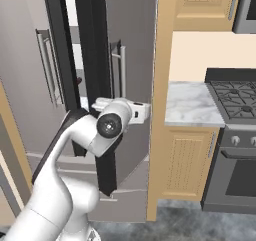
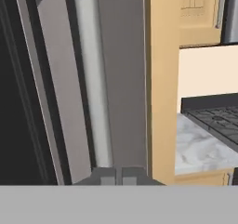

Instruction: Move the hot dog bun to the plate on the dining table and place the condiment next to that plate. Then navigate to the fridge and take the sausage and place it on the plate as well.

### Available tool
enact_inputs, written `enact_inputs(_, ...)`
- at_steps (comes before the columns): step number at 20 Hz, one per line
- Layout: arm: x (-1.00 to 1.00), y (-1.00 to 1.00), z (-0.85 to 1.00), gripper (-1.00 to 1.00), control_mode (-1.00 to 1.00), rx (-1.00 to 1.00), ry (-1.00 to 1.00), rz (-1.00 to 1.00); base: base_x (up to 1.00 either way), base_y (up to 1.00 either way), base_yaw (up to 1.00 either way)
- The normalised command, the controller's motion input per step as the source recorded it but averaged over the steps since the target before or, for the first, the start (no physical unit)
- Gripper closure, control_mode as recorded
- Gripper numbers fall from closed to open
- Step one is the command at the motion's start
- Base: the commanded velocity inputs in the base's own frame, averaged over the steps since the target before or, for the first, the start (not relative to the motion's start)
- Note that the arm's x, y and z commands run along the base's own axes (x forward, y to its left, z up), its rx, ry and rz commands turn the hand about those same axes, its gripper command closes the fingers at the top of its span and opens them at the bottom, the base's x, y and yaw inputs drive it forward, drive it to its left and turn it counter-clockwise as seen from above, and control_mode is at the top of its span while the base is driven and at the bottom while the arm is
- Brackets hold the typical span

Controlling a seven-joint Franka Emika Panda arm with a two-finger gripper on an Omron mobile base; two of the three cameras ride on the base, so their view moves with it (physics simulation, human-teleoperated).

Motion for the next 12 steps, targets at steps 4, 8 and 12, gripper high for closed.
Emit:
enact_inputs(4, -1.0, -0.66, 0.37, -1.0, -1.0, 0.0, 0.0, 0.0, 0.0, 0.0, 0.0)
enact_inputs(8, -1.0, 0.31, 0.36, -1.0, -1.0, -0.07, -0.04, 0.01, 0.0, 0.0, 0.0)
enact_inputs(12, -0.99, 1.0, 0.28, -1.0, -1.0, -0.23, -0.01, 0.06, 0.0, 0.0, 0.0)
